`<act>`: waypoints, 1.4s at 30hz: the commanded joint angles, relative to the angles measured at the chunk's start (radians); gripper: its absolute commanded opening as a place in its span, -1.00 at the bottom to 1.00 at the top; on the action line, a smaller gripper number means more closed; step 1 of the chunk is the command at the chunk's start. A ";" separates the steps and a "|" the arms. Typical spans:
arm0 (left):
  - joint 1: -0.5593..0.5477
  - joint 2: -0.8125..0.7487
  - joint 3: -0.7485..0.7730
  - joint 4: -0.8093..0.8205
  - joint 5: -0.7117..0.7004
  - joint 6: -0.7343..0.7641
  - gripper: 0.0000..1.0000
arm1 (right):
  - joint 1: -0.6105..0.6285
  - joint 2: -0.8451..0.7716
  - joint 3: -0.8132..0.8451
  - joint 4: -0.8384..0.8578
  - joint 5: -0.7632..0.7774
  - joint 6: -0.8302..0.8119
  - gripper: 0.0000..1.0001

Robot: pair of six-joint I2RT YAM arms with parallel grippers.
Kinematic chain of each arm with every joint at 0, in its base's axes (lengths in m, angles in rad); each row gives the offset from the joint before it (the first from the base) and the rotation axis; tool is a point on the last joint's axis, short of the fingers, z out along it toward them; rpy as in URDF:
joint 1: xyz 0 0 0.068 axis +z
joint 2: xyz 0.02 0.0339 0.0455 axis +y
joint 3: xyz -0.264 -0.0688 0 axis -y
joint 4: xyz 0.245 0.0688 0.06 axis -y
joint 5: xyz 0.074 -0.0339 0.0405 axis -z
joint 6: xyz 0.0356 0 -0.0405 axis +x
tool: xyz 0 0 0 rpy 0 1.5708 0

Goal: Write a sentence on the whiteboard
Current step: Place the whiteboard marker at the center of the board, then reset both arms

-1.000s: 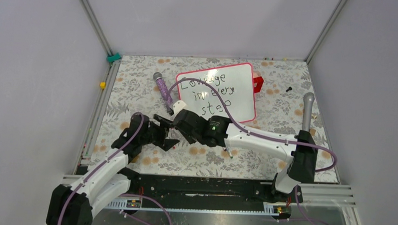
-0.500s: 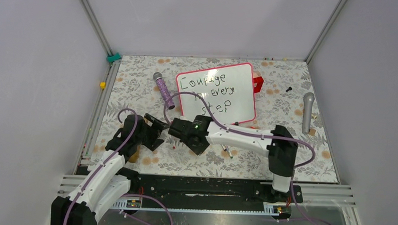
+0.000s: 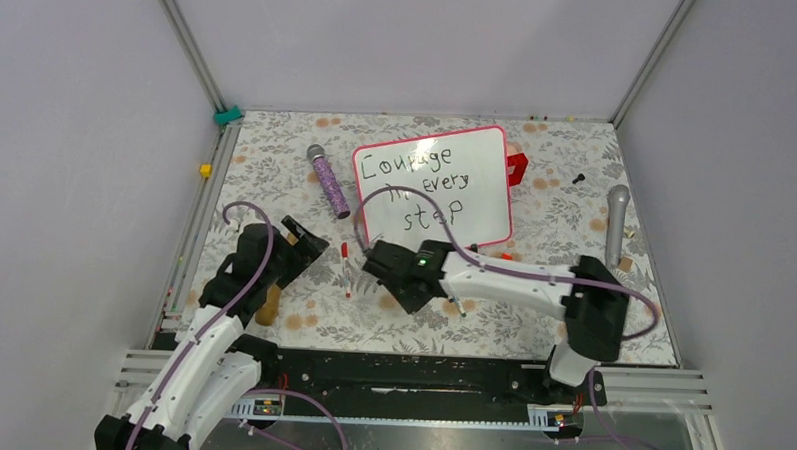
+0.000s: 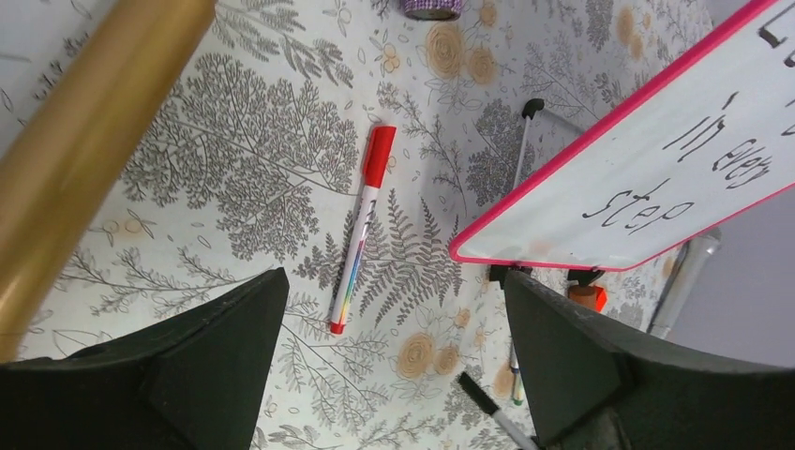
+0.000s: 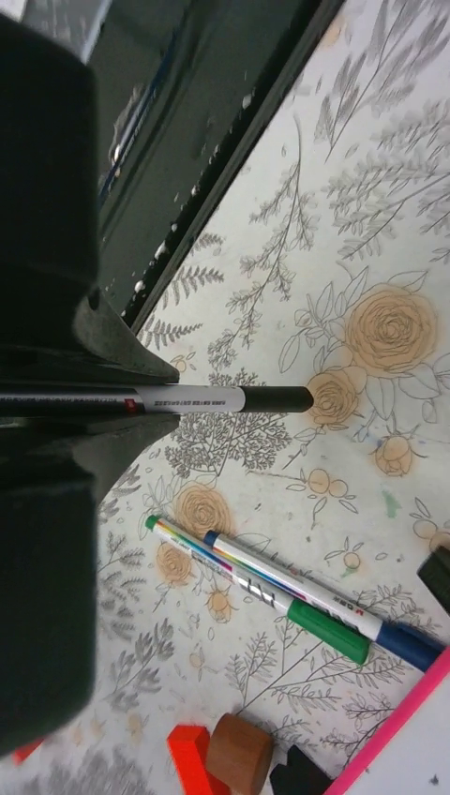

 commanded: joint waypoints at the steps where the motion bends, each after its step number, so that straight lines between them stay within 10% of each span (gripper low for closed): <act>1: 0.004 -0.056 0.034 0.076 -0.042 0.166 0.75 | -0.076 -0.263 -0.190 0.363 -0.065 0.097 -1.00; 7: 0.004 -0.138 -0.070 0.310 0.211 0.307 0.83 | -0.206 -0.411 -0.538 0.941 -0.294 0.271 -0.85; 15: 0.004 -0.167 -0.086 0.307 0.201 0.370 0.93 | -0.241 -0.260 -0.552 1.113 -0.421 0.362 -0.72; 23: 0.005 -0.147 -0.085 0.308 0.220 0.393 0.95 | -0.252 -0.282 -0.580 1.076 -0.358 0.378 0.63; 35: 0.004 -0.210 -0.145 0.383 0.195 0.399 0.98 | -0.330 -0.690 -0.695 0.762 0.052 0.132 0.64; 42: 0.004 -0.259 -0.169 0.401 -0.076 0.449 0.98 | -0.503 -0.899 -0.837 0.794 0.274 0.016 0.54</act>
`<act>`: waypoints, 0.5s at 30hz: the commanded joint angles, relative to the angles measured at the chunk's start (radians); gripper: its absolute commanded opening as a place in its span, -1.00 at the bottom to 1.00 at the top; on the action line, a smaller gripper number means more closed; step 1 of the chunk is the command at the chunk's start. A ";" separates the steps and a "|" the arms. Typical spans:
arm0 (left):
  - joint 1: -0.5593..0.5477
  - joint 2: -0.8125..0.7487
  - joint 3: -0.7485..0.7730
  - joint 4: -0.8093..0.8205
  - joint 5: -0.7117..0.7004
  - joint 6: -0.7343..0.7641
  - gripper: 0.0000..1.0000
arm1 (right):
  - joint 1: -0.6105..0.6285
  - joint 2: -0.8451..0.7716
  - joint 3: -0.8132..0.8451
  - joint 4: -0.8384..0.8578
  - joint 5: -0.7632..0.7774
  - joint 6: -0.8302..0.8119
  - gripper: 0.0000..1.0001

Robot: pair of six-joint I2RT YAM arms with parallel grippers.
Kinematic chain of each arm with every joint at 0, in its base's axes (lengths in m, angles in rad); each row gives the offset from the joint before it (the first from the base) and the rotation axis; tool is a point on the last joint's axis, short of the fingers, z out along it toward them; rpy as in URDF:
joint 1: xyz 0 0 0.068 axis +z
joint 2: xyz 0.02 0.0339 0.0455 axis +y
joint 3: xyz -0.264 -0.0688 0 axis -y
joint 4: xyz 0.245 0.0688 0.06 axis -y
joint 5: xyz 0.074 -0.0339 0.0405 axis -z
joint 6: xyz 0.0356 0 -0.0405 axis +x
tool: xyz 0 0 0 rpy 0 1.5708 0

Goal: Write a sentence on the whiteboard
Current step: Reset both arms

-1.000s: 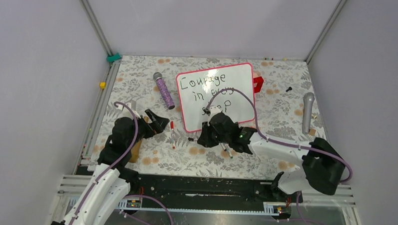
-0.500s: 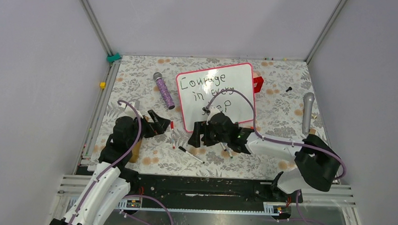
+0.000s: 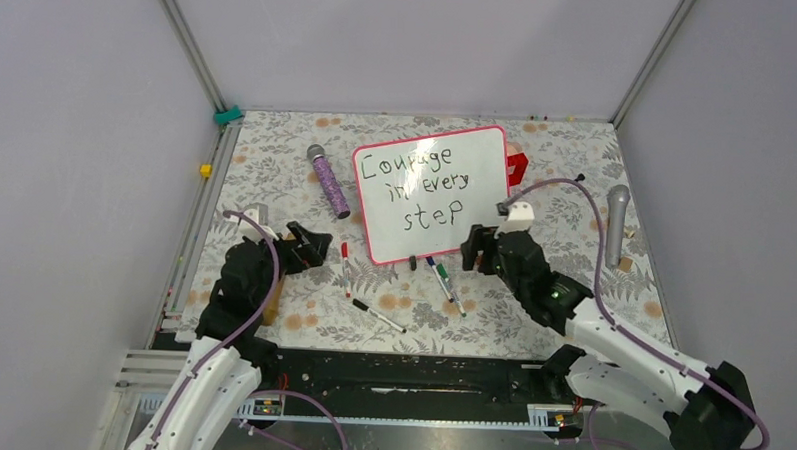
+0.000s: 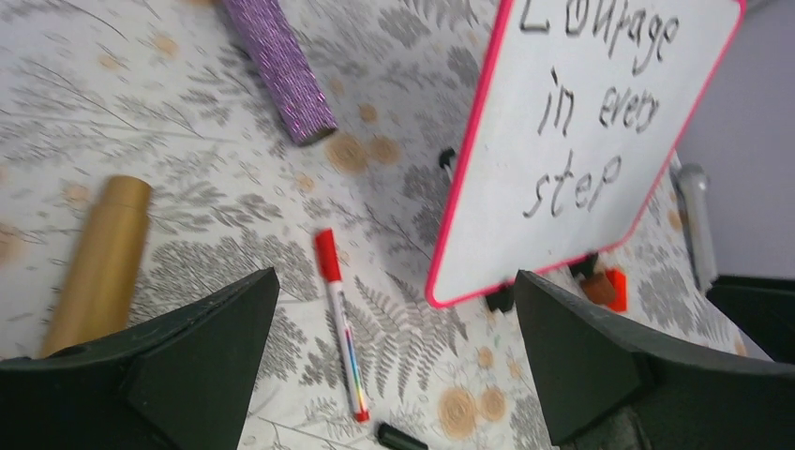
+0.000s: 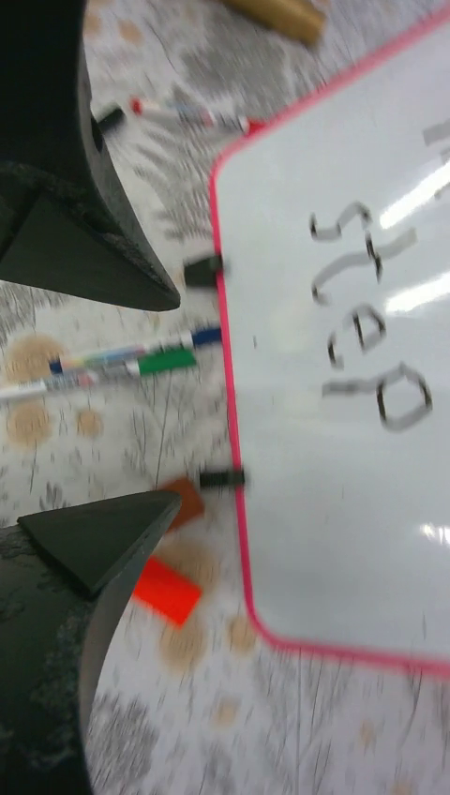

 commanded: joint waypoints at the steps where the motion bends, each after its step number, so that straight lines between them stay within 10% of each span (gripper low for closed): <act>1: 0.003 -0.026 -0.040 0.124 -0.213 0.057 0.98 | -0.100 -0.106 -0.110 0.052 0.206 -0.111 0.51; 10: 0.004 0.091 -0.120 0.448 -0.518 0.237 0.98 | -0.265 -0.145 -0.380 0.677 0.293 -0.542 0.38; 15: 0.005 0.309 -0.226 0.883 -0.612 0.461 0.98 | -0.417 0.026 -0.471 1.027 0.110 -0.551 0.16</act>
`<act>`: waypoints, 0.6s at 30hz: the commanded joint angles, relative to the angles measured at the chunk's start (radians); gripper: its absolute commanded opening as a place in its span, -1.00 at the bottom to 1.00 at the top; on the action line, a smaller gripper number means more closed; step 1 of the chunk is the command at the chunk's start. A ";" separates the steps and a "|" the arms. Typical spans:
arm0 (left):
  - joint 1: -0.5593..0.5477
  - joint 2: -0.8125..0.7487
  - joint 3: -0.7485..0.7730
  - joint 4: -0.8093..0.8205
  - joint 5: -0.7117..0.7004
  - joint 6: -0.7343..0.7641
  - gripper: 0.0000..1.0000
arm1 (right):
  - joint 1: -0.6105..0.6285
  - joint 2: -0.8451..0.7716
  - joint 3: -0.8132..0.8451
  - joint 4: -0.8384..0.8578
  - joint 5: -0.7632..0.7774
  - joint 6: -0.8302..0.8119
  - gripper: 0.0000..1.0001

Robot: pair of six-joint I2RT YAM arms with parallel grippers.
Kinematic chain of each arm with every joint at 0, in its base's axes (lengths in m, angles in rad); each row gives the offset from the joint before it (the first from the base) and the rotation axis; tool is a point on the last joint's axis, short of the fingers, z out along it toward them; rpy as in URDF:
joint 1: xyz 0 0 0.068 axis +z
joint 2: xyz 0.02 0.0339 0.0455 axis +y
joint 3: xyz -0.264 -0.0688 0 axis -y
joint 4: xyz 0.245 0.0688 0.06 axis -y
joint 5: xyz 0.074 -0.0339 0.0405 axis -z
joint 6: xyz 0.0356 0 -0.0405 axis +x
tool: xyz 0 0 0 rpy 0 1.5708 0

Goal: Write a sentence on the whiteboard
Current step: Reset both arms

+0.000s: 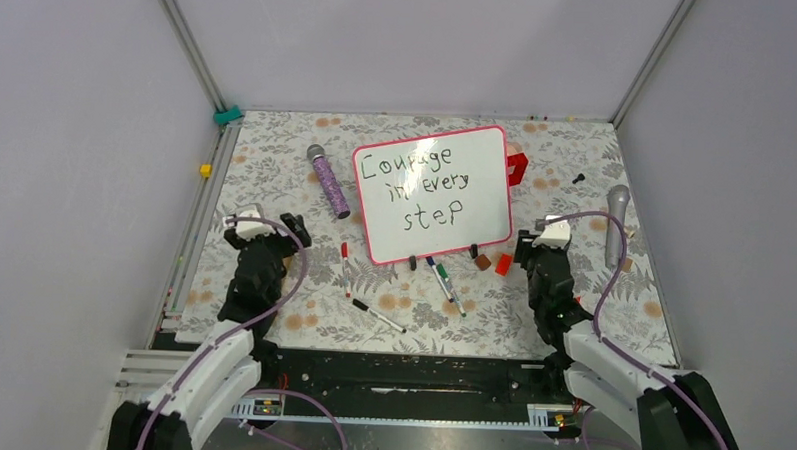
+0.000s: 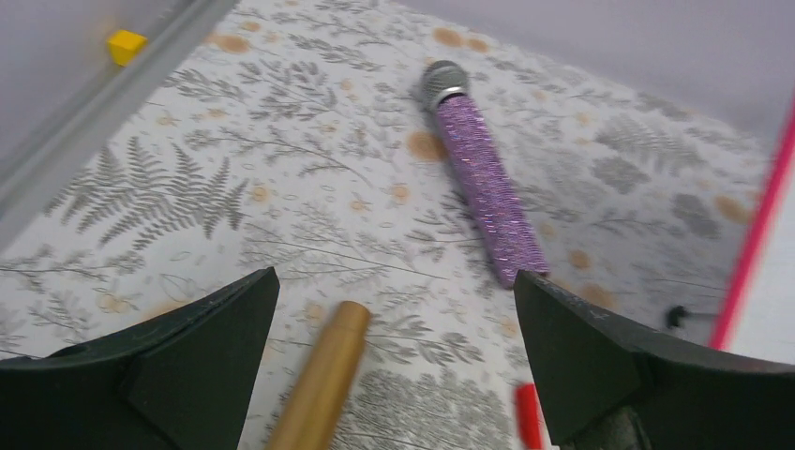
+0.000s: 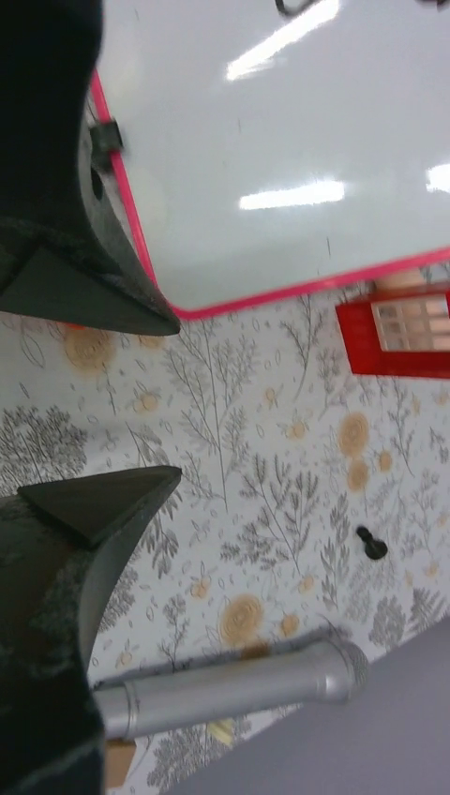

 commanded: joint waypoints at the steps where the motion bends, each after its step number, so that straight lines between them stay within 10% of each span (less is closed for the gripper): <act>1: 0.004 0.206 -0.074 0.479 -0.143 0.245 0.98 | -0.103 0.172 -0.035 0.475 -0.115 -0.101 0.16; 12: 0.082 0.694 -0.066 0.965 0.087 0.365 0.97 | -0.309 0.296 0.127 0.361 -0.238 -0.036 0.27; 18: 0.132 0.717 -0.011 0.861 0.194 0.348 0.97 | -0.380 0.295 0.162 0.278 -0.343 0.019 0.25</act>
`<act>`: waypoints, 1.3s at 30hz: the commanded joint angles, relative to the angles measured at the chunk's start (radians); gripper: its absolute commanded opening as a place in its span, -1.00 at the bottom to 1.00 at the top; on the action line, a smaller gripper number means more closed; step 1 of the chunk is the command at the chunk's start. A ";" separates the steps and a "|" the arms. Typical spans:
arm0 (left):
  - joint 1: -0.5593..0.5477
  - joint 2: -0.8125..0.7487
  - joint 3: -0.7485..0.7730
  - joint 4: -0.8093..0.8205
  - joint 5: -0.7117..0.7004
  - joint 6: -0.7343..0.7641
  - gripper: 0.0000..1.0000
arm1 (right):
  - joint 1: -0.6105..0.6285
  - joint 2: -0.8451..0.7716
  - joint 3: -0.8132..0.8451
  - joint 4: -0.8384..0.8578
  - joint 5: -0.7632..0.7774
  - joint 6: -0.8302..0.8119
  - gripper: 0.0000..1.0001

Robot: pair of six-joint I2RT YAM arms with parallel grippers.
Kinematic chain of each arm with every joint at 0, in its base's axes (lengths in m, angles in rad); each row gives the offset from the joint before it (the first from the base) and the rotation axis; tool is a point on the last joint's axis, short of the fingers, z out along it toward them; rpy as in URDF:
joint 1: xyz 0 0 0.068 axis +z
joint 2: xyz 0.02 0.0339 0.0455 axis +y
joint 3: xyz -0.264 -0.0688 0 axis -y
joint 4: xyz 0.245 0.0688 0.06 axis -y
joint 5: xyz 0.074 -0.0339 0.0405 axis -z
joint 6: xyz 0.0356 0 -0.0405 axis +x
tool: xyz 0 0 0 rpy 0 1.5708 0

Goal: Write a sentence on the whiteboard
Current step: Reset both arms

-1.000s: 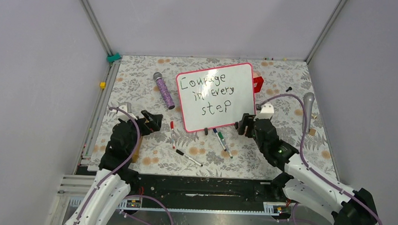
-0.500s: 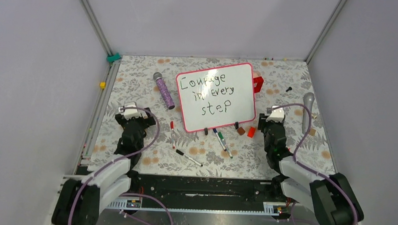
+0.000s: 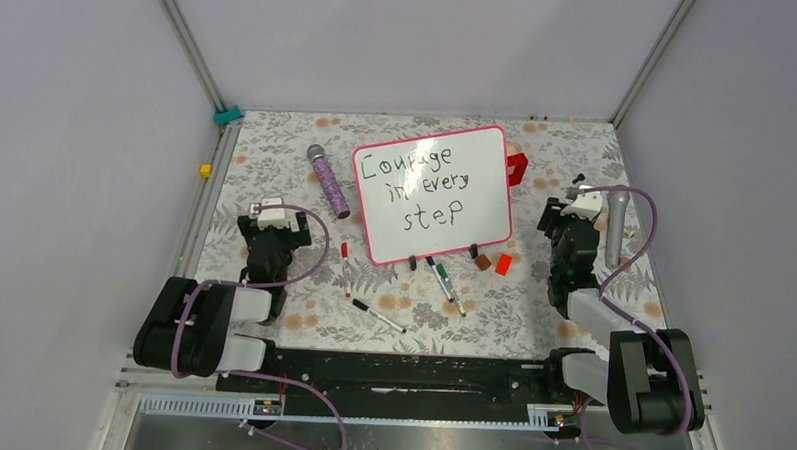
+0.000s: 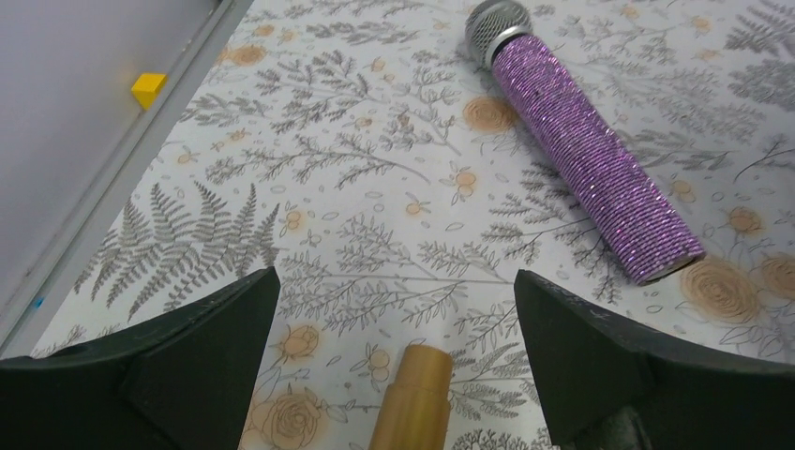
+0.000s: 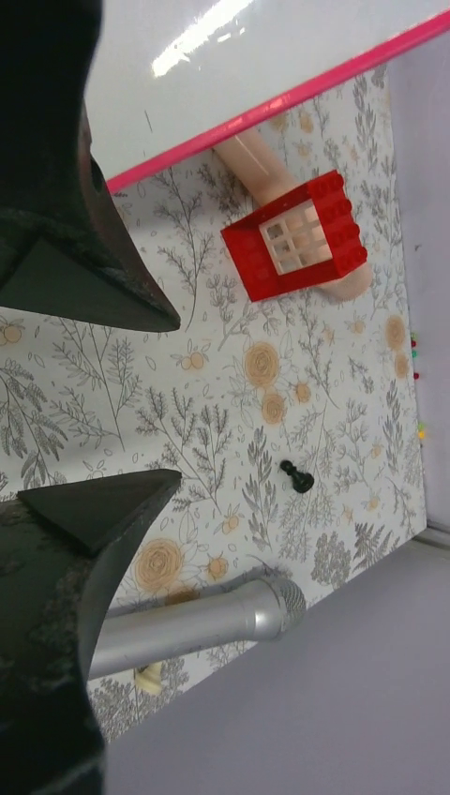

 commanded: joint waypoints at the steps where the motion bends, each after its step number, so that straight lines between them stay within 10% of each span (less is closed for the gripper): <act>1: 0.021 0.002 0.055 0.075 0.101 0.005 0.97 | -0.011 -0.022 0.018 0.004 -0.090 0.051 0.25; 16: 0.044 0.002 0.085 0.020 0.132 -0.003 0.98 | -0.011 -0.086 -0.035 -0.076 -0.135 0.051 0.41; 21: 0.046 0.001 0.087 0.015 0.135 -0.003 0.98 | -0.009 0.247 -0.166 0.487 -0.081 0.065 0.49; 24: 0.047 0.001 0.089 0.013 0.140 -0.003 0.98 | -0.011 0.166 -0.071 0.159 -0.034 0.108 0.52; 31: 0.055 0.001 0.097 -0.004 0.156 -0.003 0.97 | -0.016 0.196 -0.034 0.138 -0.126 0.079 0.48; 35: 0.056 0.002 0.098 -0.006 0.156 -0.003 0.98 | -0.014 0.198 -0.061 0.192 -0.209 0.039 0.98; 39: 0.057 0.002 0.098 -0.007 0.158 -0.003 0.98 | -0.014 0.199 -0.039 0.153 -0.193 0.041 0.99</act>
